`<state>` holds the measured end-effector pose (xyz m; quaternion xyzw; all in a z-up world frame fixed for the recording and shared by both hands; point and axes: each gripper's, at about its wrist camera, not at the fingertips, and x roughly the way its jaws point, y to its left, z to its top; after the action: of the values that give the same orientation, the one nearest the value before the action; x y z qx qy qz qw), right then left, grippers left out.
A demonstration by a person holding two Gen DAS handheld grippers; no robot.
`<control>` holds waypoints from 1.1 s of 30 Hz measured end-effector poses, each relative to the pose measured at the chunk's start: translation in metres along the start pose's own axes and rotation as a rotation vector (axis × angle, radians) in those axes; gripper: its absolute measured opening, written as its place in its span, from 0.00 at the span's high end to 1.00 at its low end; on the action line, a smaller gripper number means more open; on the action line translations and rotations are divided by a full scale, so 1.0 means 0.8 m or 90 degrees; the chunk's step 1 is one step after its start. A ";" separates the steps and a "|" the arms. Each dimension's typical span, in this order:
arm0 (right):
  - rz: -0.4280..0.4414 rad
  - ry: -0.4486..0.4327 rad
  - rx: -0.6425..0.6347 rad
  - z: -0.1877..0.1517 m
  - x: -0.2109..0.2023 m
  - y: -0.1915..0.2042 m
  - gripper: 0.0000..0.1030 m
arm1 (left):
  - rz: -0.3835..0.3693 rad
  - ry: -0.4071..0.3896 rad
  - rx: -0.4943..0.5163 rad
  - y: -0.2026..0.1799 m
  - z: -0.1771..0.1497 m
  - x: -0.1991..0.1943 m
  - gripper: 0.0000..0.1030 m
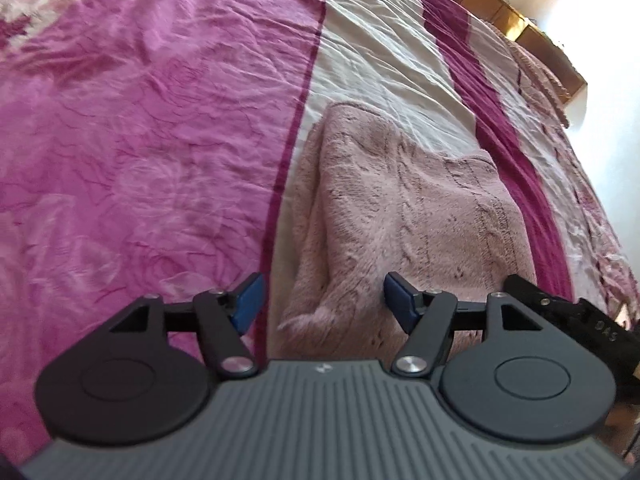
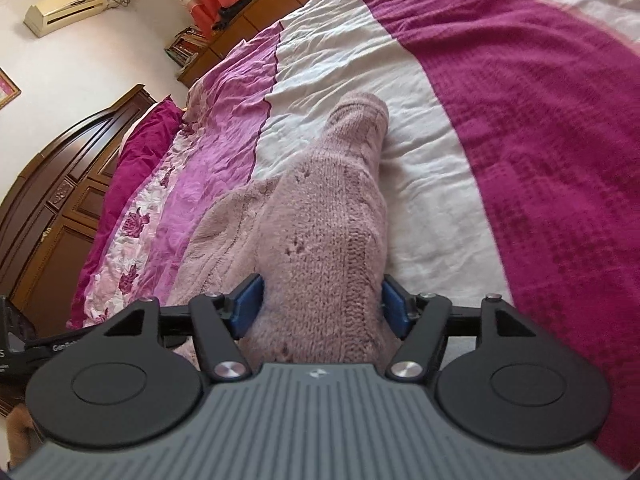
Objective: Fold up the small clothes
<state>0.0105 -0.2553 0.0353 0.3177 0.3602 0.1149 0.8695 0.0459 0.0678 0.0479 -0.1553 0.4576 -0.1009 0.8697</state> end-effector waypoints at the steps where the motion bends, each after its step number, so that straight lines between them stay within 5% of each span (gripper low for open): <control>1: -0.007 -0.005 -0.007 -0.001 -0.007 0.002 0.30 | 0.010 -0.003 0.004 -0.001 -0.002 -0.005 0.34; 10: -0.042 -0.020 -0.073 -0.021 -0.060 0.027 0.20 | 0.088 -0.016 0.050 -0.008 -0.031 -0.035 0.25; 16: -0.079 -0.005 -0.131 -0.053 -0.078 0.039 0.16 | 0.093 0.009 0.068 -0.014 -0.062 -0.030 0.25; 33: -0.146 0.065 -0.160 -0.113 -0.054 0.024 0.13 | 0.157 0.030 0.148 -0.046 -0.118 0.001 0.25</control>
<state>-0.0827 -0.2164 0.0226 0.1573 0.4205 0.0751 0.8904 -0.0327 0.0168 0.0105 0.0060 0.4785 -0.0494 0.8767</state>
